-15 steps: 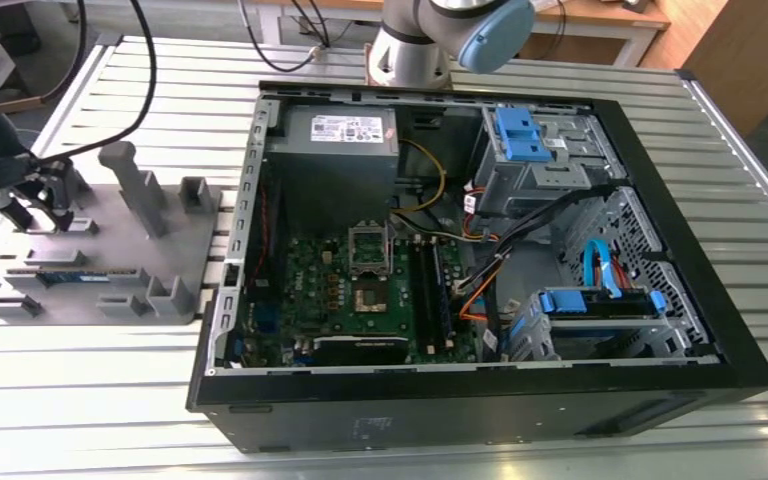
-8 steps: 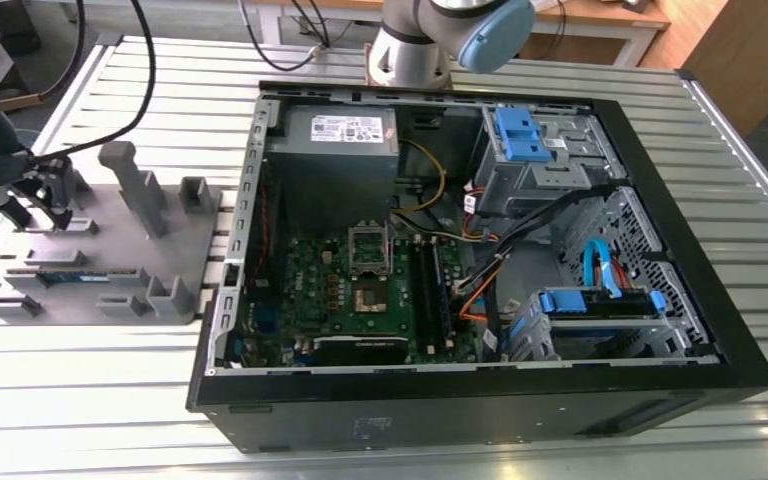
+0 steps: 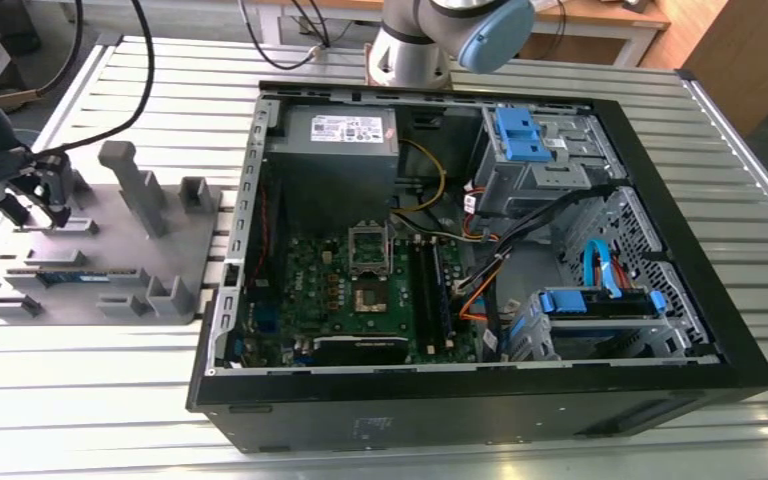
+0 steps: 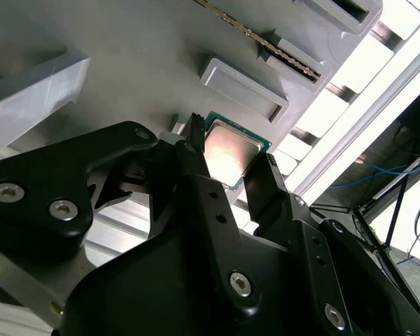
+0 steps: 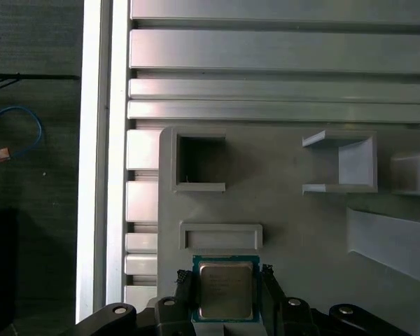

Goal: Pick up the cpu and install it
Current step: 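Pick up the cpu and move it towards the insertion slot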

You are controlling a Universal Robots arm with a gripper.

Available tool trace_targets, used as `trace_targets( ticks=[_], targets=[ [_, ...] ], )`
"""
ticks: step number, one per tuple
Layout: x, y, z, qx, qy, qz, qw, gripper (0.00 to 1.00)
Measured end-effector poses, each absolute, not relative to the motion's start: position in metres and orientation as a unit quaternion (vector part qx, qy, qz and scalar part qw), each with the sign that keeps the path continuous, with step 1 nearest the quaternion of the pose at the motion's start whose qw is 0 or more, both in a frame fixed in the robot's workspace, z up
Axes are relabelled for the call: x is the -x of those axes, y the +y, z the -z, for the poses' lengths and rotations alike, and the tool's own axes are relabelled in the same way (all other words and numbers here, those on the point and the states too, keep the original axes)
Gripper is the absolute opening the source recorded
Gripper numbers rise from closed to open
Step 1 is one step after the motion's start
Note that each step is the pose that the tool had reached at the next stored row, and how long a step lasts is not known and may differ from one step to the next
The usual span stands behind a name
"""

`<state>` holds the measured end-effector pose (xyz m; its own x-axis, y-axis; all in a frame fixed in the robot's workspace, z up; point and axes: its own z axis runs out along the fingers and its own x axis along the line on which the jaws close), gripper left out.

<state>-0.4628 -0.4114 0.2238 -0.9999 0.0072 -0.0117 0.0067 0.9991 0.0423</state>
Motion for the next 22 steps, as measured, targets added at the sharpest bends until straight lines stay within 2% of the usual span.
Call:
trace_targets(
  ticks=[22],
  targets=[
    [0.4629,-0.4114,-0.2331,-0.003,1.0,-0.021,0.006,0.47]
  ],
)
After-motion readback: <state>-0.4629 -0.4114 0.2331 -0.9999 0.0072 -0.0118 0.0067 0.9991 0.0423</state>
